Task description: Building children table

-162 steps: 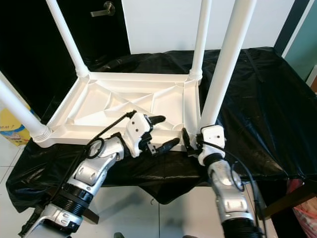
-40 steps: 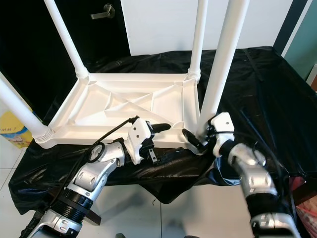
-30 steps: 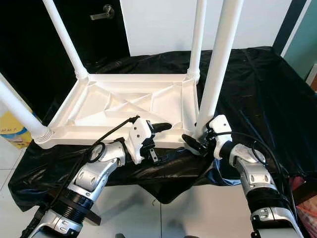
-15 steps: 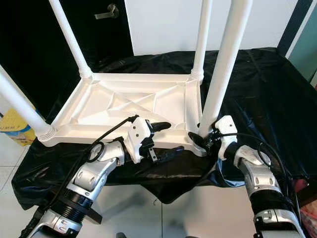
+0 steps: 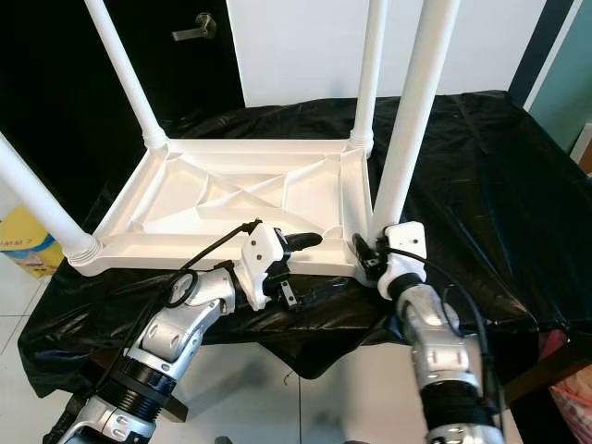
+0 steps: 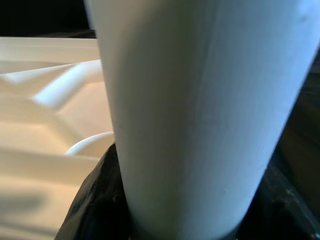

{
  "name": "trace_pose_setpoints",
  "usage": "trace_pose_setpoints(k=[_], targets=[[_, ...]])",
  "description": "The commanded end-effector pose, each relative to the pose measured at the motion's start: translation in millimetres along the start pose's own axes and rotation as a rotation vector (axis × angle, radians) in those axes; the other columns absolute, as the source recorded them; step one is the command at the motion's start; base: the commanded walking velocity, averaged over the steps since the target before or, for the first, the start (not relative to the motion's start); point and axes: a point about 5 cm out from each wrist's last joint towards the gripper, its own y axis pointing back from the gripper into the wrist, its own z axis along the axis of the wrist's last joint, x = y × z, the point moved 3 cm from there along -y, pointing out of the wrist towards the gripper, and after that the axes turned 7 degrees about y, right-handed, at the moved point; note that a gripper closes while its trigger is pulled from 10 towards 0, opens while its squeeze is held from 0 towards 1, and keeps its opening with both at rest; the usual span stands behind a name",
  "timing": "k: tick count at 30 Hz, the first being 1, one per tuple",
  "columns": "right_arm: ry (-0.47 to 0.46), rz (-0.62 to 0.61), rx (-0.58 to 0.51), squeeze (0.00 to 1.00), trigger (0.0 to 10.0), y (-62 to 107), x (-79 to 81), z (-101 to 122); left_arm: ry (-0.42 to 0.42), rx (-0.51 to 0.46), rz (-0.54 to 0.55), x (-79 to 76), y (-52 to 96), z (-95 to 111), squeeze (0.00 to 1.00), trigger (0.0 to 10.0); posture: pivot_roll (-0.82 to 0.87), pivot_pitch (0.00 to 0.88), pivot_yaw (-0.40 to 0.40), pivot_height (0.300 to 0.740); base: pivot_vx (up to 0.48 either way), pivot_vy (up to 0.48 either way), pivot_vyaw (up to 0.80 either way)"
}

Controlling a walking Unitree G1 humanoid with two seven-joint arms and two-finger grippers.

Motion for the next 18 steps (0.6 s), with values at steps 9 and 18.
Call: trace_pose_setpoints(k=[9,18], targets=[[-0.018,-0.204,0.047,0.00,10.0,3.8,13.9,-1.6,0.001,-0.006,0.018,1.6,-3.6,4.4,0.00,10.0,-0.20,0.000,0.060,0.740,0.000,0.000,0.00],[0.003,-0.177,-0.044,0.00,10.0,5.4,14.0,16.2,-0.007,-0.017,0.027,6.3,-6.1,7.9,0.00,10.0,-0.20,0.000,0.052,0.740,0.000,0.000,0.00]])
